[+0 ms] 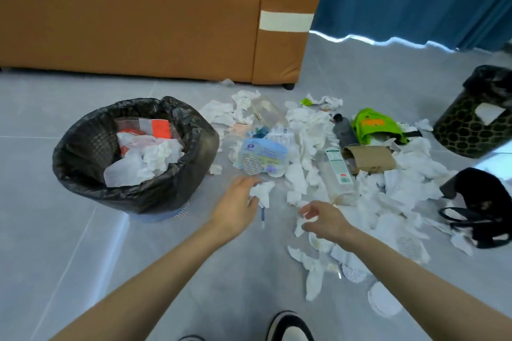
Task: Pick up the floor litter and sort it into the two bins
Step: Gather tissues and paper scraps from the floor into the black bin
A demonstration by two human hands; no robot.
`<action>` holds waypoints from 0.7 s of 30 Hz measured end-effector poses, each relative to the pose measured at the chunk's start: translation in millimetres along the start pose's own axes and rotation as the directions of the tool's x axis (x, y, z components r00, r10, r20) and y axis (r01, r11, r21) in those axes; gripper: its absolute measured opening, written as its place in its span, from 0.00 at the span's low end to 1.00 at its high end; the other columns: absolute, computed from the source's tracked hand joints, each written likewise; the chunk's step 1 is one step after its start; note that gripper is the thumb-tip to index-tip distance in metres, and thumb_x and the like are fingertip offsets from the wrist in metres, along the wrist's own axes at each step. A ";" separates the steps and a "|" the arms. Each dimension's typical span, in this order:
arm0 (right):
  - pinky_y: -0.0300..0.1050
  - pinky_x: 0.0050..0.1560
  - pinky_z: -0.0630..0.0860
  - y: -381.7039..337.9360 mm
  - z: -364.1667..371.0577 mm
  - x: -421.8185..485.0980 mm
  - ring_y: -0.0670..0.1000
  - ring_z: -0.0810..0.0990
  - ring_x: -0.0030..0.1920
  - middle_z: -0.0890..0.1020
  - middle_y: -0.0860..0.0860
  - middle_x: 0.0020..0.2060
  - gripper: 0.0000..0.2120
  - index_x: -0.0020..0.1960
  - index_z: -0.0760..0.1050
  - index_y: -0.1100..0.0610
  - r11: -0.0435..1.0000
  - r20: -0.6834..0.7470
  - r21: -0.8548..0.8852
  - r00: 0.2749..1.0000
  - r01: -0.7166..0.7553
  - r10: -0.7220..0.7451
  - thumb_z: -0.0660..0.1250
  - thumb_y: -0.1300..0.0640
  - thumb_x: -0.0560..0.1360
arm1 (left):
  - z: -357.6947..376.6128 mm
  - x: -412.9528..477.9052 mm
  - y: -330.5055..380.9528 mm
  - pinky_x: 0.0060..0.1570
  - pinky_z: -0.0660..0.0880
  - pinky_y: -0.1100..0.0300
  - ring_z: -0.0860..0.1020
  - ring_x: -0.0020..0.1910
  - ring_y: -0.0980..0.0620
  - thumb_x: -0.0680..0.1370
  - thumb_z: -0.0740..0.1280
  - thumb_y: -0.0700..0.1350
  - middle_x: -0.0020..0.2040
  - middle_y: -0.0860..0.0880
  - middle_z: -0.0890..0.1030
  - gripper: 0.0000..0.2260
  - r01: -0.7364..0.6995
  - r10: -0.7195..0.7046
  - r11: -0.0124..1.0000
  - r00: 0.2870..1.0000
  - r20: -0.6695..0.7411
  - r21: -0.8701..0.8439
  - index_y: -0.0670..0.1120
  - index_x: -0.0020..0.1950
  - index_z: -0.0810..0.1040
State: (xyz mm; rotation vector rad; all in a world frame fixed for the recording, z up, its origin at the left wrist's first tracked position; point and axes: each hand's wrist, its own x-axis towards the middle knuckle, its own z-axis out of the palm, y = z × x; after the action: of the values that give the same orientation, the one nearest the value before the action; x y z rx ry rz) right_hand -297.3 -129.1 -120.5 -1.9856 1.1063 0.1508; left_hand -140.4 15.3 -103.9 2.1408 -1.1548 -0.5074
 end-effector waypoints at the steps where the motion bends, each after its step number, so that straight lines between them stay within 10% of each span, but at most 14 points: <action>1: 0.35 0.40 0.71 13.9 2.1 -1.2 0.48 0.74 0.46 0.74 0.50 0.47 0.14 0.54 0.76 0.55 0.999 0.030 -0.050 0.999 -0.017 0.019 0.71 0.62 0.69 | 12.9 0.8 -1.0 0.56 0.66 0.66 0.75 0.57 0.48 0.77 0.63 0.38 0.65 0.48 0.71 0.18 -0.003 0.002 1.000 1.000 0.027 0.010 0.47 0.67 0.71; 10: 0.38 0.51 0.69 95.8 45.8 -4.2 0.50 0.73 0.55 0.74 0.51 0.53 0.23 0.60 0.73 0.58 0.964 0.126 -0.264 0.992 0.005 0.029 0.74 0.60 0.66 | 87.3 -7.1 -15.9 0.61 0.70 0.58 0.74 0.58 0.48 0.77 0.62 0.39 0.65 0.49 0.69 0.18 0.007 -0.014 0.999 0.978 0.207 0.036 0.49 0.67 0.70; 14: 0.30 0.35 0.67 101.3 58.9 -6.9 0.45 0.73 0.38 0.75 0.47 0.38 0.12 0.51 0.76 0.59 0.997 -0.034 -0.078 0.999 0.013 -0.015 0.69 0.66 0.69 | 108.1 -11.5 -22.2 0.61 0.69 0.61 0.73 0.59 0.50 0.78 0.62 0.39 0.66 0.51 0.68 0.18 0.031 -0.033 0.999 0.969 0.244 0.014 0.50 0.68 0.69; 21: 0.21 0.40 0.69 90.7 59.0 -10.5 0.40 0.76 0.40 0.80 0.47 0.46 0.11 0.53 0.78 0.57 0.955 -0.262 0.291 0.965 0.049 0.031 0.65 0.67 0.72 | 133.8 -24.1 -20.3 0.65 0.58 0.66 0.62 0.69 0.51 0.77 0.63 0.44 0.70 0.52 0.65 0.23 0.019 -0.036 0.998 0.951 0.307 0.059 0.50 0.71 0.65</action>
State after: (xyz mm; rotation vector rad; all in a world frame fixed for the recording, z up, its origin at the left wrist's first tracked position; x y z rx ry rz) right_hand -355.4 -103.8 -208.9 -1.7725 1.2085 -0.2796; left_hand -221.5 -3.9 -213.3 2.1800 -1.3204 -0.8566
